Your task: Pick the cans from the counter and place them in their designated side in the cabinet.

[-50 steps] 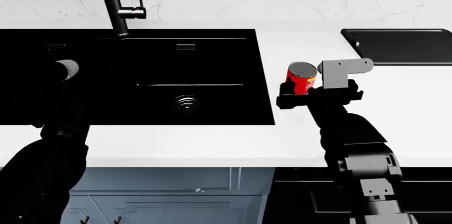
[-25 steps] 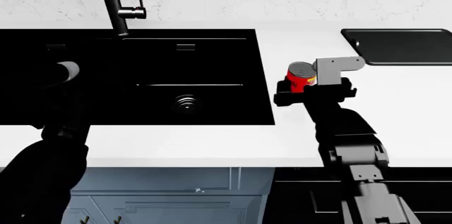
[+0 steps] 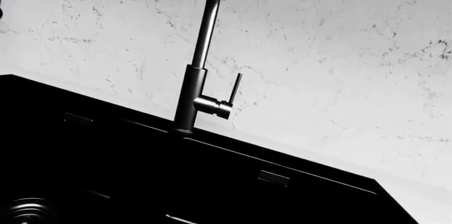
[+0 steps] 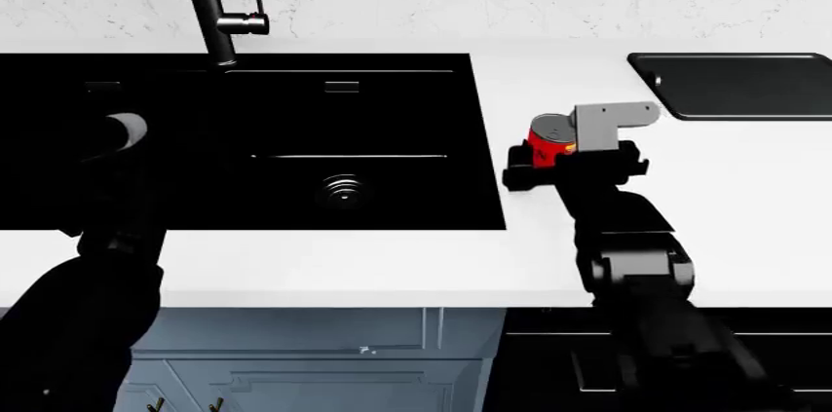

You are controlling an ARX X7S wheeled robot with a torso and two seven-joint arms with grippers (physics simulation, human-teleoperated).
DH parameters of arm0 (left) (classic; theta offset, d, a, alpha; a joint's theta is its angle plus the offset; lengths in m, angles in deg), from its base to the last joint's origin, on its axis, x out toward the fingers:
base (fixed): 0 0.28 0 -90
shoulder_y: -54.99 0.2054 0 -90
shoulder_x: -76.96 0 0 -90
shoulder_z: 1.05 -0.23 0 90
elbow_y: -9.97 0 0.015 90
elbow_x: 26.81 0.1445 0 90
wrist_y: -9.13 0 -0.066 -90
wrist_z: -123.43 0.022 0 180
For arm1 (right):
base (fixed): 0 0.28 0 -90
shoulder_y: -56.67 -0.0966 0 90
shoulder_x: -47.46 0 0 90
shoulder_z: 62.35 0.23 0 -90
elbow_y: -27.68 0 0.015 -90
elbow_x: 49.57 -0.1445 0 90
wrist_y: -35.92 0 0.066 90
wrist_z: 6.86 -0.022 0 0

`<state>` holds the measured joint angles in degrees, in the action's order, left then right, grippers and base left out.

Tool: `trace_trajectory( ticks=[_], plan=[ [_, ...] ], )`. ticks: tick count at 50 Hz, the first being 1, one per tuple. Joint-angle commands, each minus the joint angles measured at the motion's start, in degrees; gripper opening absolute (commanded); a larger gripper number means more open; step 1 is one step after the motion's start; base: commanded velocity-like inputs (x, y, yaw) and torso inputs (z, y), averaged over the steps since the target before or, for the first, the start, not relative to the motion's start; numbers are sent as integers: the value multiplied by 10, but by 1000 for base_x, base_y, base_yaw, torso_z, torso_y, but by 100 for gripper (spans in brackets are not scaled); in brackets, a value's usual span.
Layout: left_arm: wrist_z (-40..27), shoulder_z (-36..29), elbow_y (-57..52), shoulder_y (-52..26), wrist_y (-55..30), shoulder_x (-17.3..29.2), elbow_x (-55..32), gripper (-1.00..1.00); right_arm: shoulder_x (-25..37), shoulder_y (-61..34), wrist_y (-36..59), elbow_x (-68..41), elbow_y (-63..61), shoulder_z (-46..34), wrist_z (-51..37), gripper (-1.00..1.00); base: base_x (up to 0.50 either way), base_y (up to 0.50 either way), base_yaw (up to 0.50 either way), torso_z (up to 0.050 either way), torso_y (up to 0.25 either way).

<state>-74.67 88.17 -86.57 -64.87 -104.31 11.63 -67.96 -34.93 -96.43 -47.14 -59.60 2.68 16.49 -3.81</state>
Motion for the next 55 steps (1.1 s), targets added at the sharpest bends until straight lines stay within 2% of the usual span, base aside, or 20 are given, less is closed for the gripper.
trace_trajectory(
  ticks=[1, 2, 13, 14, 20, 25, 28, 38, 47, 55],
  plan=[
    [-1, -1, 2, -3, 1, 0, 0, 100, -11, -41, -52, 11, 99, 2, 10, 100, 0, 0, 0, 0, 0],
    [-1, -1, 2, -3, 1, 0, 0, 100, -12, -41, -52, 12, 99, 4, 10, -100, 0, 0, 0, 0, 0],
    [-1, -2, 1, -2, 2, 1, -2, 100, -6, -38, -49, 15, 90, 20, 4, -100, 0, 0, 0, 0, 0],
    [-1, -2, 1, -2, 2, 1, -2, 100, -3, -28, -32, 12, 58, 22, 0, -100, 0, 0, 0, 0, 0],
    [0, -3, -1, -3, 1, 2, -2, 100, 35, 77, 160, -17, -315, 46, -59, -100, 0, 0, 0, 0, 0],
    [0, -4, -5, -3, 0, 4, -3, 100, 59, 89, 268, -25, -495, 43, -81, -100, 0, 0, 0, 0, 0],
    [0, -5, -9, -5, -2, 6, -4, 100, 68, 85, 323, -35, -560, 44, -85, -100, 0, 0, 0, 0, 0],
    [-13, -4, -37, -19, -31, 25, -15, 100, 75, 91, 419, -68, -669, 73, -107, -100, 0, 0, 0, 0, 0],
    [-16, -2, -45, -12, -32, 28, -18, 100, 74, 106, 435, -84, -711, 94, -117, -100, 0, 19, 0, 0, 0],
    [-15, -3, -47, -11, -31, 29, -20, 100, 74, 114, 444, -92, -729, 98, -119, -100, 0, 500, 0, 0, 0]
  ],
)
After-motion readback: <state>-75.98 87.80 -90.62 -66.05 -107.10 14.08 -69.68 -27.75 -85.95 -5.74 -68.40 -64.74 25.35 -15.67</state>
